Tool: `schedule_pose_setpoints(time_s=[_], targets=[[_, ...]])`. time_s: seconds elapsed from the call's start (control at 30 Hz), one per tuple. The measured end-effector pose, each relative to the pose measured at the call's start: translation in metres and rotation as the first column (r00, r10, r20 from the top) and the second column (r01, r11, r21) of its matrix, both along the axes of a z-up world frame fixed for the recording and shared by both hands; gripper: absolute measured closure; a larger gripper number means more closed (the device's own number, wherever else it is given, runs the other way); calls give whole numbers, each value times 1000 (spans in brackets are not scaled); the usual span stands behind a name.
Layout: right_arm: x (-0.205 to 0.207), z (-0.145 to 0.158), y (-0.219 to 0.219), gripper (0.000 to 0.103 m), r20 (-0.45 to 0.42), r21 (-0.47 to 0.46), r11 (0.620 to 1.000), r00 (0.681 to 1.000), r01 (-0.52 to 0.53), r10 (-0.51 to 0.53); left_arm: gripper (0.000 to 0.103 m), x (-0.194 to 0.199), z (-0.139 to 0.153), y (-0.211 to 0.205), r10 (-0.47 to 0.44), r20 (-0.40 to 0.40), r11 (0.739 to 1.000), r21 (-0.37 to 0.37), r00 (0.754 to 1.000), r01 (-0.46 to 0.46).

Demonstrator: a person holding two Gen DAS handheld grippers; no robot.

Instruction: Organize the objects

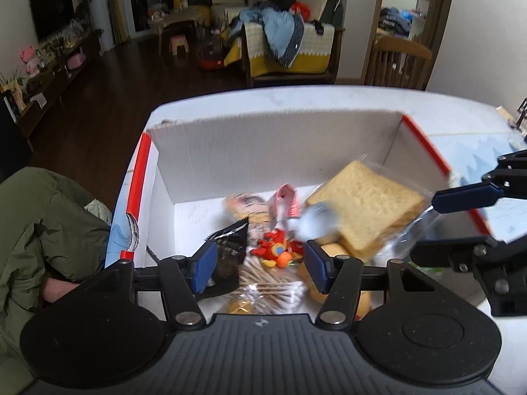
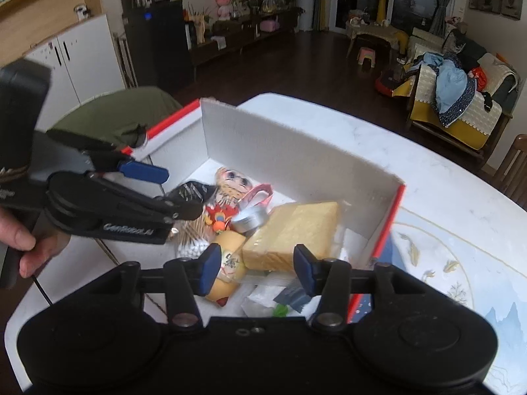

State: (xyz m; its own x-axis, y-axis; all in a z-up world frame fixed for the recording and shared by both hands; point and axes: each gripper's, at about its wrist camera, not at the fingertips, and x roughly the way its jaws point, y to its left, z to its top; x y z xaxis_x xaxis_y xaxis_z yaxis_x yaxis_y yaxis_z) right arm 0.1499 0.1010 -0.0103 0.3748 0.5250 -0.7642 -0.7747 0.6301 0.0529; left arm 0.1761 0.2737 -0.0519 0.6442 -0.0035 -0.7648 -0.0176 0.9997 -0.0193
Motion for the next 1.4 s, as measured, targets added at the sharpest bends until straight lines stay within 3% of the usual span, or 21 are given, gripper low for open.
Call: schedule_pose_setpoints(time_s=[0.1, 0.37, 0.5, 0.63, 0.7, 0.83, 0.97, 1.4], targets=[[-1, 8, -9, 49, 0, 28, 1000, 1000, 5, -5, 39, -12, 11, -5, 6, 34, 1000, -24, 999, -5], [-14, 24, -26, 43, 11, 85, 996, 1000, -10, 9, 38, -42, 38, -20, 30, 113, 998, -59, 993, -23], [-26, 33, -35, 37, 46, 111, 994, 999, -23, 18, 31, -55, 47, -26, 45, 142, 996, -77, 989, -34], [-35, 39, -46, 33, 58, 135, 990, 998, -28, 20, 31, -67, 54, -32, 51, 168, 997, -62, 985, -41], [-40, 41, -50, 28, 65, 144, 989, 998, -31, 21, 18, -74, 56, -34, 59, 179, 997, -67, 982, -47], [-50, 45, -59, 17, 77, 166, 985, 997, -39, 26, 15, -83, 59, -36, 80, 192, 994, -83, 978, -65], [-60, 46, -68, 4, 94, 194, 980, 995, -42, 24, 0, -90, 59, -38, 90, 200, 992, -104, 976, -70], [-74, 41, -89, 1, 138, 269, 963, 990, -13, -26, 0, -115, 59, -56, 127, 229, 989, -108, 965, -104]])
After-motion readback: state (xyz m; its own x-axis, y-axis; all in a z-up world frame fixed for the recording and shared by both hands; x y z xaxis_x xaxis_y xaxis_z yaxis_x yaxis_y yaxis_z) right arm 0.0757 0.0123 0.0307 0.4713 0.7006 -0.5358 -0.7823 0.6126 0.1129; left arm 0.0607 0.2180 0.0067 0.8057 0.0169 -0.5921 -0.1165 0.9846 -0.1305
